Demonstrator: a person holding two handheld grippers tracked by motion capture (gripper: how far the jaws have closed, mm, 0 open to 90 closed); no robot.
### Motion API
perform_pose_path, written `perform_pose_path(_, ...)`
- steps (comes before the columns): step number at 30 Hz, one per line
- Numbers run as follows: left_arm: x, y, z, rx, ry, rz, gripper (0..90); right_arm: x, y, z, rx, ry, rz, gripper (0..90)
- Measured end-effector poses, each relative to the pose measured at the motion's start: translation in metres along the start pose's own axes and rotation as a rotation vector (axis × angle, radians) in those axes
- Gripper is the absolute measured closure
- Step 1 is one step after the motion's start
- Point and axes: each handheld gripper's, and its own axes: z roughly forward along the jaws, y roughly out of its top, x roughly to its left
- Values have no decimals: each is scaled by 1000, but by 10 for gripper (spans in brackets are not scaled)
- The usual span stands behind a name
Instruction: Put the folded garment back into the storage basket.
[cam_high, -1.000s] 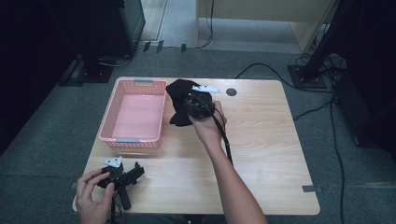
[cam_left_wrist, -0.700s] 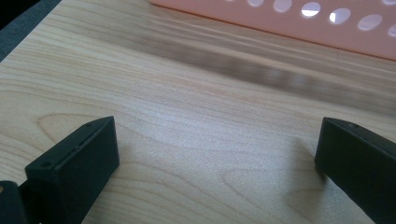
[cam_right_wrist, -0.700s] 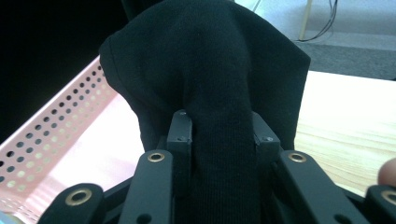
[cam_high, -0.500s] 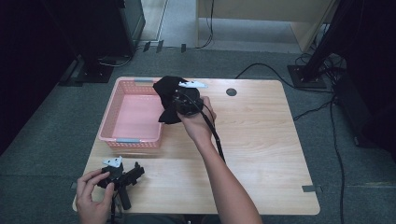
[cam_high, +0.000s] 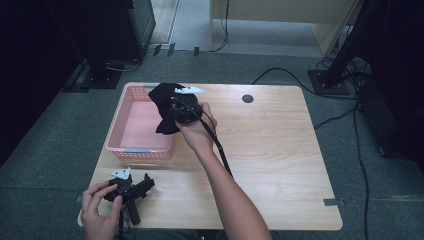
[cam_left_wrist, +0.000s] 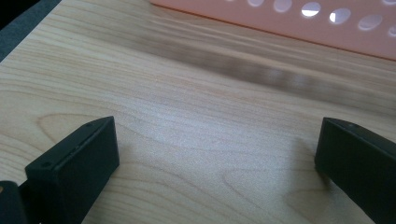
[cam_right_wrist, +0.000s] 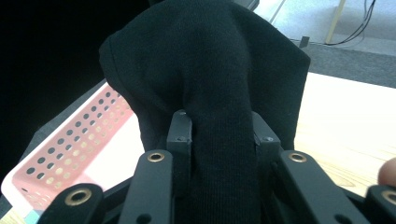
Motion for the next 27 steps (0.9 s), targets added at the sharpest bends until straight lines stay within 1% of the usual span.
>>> perform_pose_path(10,0,0,0,0,0,0,0,19,-2,14,22,22,-18,693)
perform_pose_path(17,0,0,0,0,1,0,0,30,-2,22,28,36,-16,692)
perform_pose_path(20,0,0,0,0,1,0,0,34,-3,26,32,34,-13,692)
perform_pose_path(27,0,0,0,0,0,0,0,45,-6,35,49,57,-13,689)
